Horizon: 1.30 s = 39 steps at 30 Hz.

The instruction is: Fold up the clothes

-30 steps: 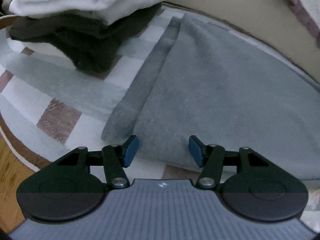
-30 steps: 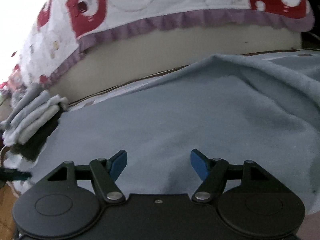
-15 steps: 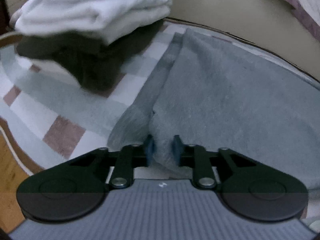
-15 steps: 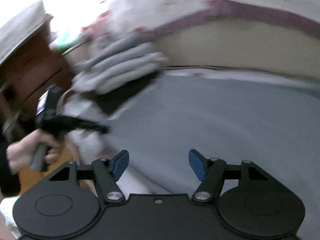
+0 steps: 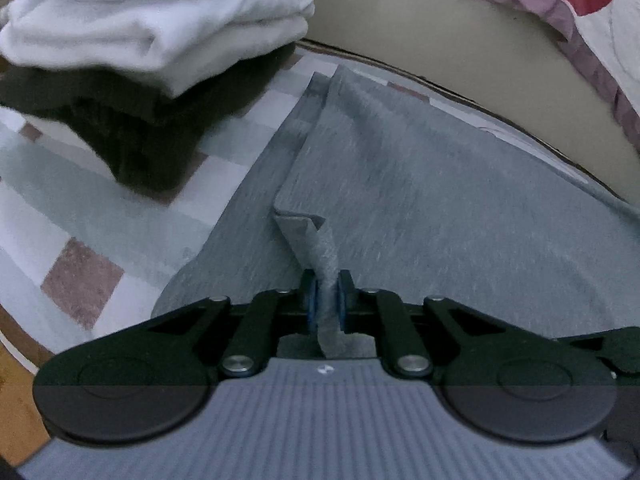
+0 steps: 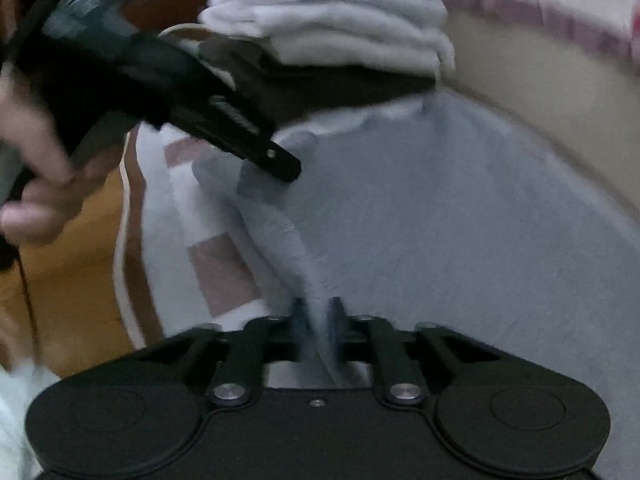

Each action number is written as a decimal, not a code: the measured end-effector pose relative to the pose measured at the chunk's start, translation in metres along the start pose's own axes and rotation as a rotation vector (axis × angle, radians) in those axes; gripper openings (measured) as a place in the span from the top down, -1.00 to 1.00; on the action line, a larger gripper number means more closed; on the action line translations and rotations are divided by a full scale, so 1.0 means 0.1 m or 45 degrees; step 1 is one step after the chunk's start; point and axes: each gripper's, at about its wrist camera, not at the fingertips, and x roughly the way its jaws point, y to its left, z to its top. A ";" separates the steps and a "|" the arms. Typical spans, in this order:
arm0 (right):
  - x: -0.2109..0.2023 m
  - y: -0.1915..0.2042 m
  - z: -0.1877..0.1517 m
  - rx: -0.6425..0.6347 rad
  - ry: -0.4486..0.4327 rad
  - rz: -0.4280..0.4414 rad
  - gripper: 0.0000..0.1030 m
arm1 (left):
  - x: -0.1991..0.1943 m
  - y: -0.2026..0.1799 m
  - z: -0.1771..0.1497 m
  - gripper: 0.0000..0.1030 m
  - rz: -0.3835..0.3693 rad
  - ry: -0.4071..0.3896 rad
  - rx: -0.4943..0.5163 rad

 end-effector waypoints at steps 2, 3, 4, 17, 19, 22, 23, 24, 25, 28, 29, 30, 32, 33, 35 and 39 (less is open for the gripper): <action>0.01 -0.10 -0.03 0.131 -0.001 0.034 0.81 | 0.03 0.04 -0.03 0.61 -0.003 0.014 -0.036; 0.01 -0.15 -0.05 0.202 -0.007 0.054 0.81 | 0.06 0.06 -0.04 0.43 -0.010 0.024 -0.051; -0.03 -0.23 -0.08 0.296 -0.035 0.093 0.81 | 0.11 0.08 -0.03 0.16 -0.023 0.035 -0.064; -0.43 -0.42 -0.33 0.498 -0.067 -0.050 0.24 | -0.21 -0.35 0.04 0.86 0.195 -0.378 0.290; -0.51 -0.43 -0.32 0.451 -0.039 -0.137 0.24 | -0.34 -0.29 0.08 0.85 0.222 -0.419 0.245; -0.55 -0.49 -0.31 0.412 0.057 -0.290 0.24 | -0.30 -0.16 0.02 0.85 0.327 -0.423 0.224; -0.55 -0.52 -0.35 0.424 0.072 -0.318 0.24 | -0.21 -0.12 -0.02 0.85 0.371 -0.403 0.240; -0.55 -0.54 -0.39 0.441 0.087 -0.341 0.24 | -0.08 -0.06 -0.07 0.85 0.386 -0.362 0.236; -0.54 -0.59 -0.45 0.477 0.097 -0.340 0.24 | 0.04 0.02 -0.11 0.85 0.383 -0.321 0.201; -0.58 -0.63 -0.61 0.526 0.066 -0.337 0.24 | 0.36 0.21 -0.18 0.83 0.379 -0.226 0.114; -0.61 -0.61 -0.63 0.499 0.078 -0.351 0.24 | 0.36 0.19 -0.18 0.82 0.401 -0.250 0.137; -0.63 -0.60 -0.65 0.472 0.089 -0.365 0.24 | 0.36 0.18 -0.18 0.75 0.427 -0.260 0.163; -0.69 -0.57 -0.69 0.417 0.115 -0.399 0.23 | 0.33 0.18 -0.15 0.66 0.487 -0.244 0.194; -0.71 -0.56 -0.68 0.378 0.147 -0.450 0.23 | 0.31 0.23 -0.13 0.66 0.520 -0.226 0.167; -0.96 -0.61 -0.80 0.347 0.166 -0.548 0.22 | 0.27 0.31 -0.11 0.68 0.579 -0.174 0.138; -1.80 -0.92 -1.19 0.463 0.087 -0.608 0.12 | 0.21 0.13 -0.15 0.65 0.656 -0.030 0.315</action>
